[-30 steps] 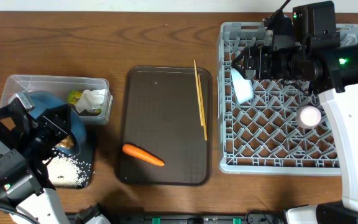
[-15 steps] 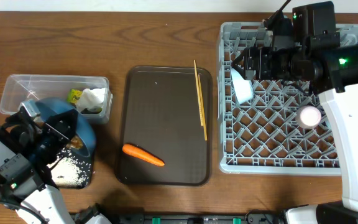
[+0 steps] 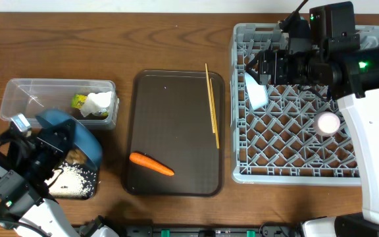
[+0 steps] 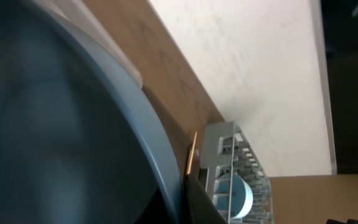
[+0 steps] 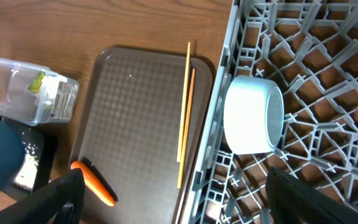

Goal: Sort waste into correct bins and load items into the dishwasher rack
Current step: 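Shake the tipped plate to drop the food onto the black tray, then carry the blue plate into the rack and release it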

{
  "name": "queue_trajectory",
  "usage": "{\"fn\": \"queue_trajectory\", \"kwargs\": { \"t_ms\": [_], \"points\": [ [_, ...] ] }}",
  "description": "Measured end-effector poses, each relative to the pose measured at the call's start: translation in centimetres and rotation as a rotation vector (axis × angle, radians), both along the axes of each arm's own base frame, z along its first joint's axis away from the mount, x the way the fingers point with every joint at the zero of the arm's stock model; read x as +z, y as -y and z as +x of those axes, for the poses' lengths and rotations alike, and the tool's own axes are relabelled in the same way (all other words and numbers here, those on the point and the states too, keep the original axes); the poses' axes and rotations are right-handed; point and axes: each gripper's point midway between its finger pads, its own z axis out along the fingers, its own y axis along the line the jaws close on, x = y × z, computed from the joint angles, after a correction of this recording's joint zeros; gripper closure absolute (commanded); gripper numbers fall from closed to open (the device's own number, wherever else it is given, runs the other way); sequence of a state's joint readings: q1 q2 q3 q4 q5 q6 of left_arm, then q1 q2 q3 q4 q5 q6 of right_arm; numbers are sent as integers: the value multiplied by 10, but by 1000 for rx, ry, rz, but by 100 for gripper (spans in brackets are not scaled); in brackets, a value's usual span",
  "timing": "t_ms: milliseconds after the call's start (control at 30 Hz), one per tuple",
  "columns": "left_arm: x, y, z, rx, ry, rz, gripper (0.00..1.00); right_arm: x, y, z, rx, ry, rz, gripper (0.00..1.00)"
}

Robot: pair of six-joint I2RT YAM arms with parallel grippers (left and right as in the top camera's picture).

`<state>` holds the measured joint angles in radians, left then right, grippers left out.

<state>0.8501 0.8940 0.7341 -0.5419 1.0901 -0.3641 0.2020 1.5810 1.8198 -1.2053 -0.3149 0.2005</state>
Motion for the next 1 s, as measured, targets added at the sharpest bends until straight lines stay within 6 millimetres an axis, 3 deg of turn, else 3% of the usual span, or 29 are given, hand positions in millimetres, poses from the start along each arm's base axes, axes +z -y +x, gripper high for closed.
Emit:
{"fn": "queue_trajectory", "kwargs": {
  "t_ms": [100,333,467,567,700,800,900,1000],
  "points": [
    [-4,-2,-3,21,-23,6,94,0,0,0,0,-2,-1,14],
    [7,-8,-1,38,27,69,94,0,0,0,0,-2,-1,14],
    [35,-6,8,-29,172,139,94,0,0,0,0,-2,-1,17],
    [70,4,15,-127,336,211,94,2,1,3,-4,13,3,18],
    [121,35,19,-292,556,316,94,11,8,17,-34,69,20,18],
    [154,72,16,-430,703,359,94,20,22,28,-87,111,39,9],
    [174,114,12,-561,807,328,94,37,54,34,-185,164,57,3],
    [177,157,14,-682,847,228,94,55,88,28,-288,206,69,1]
  ]
}}
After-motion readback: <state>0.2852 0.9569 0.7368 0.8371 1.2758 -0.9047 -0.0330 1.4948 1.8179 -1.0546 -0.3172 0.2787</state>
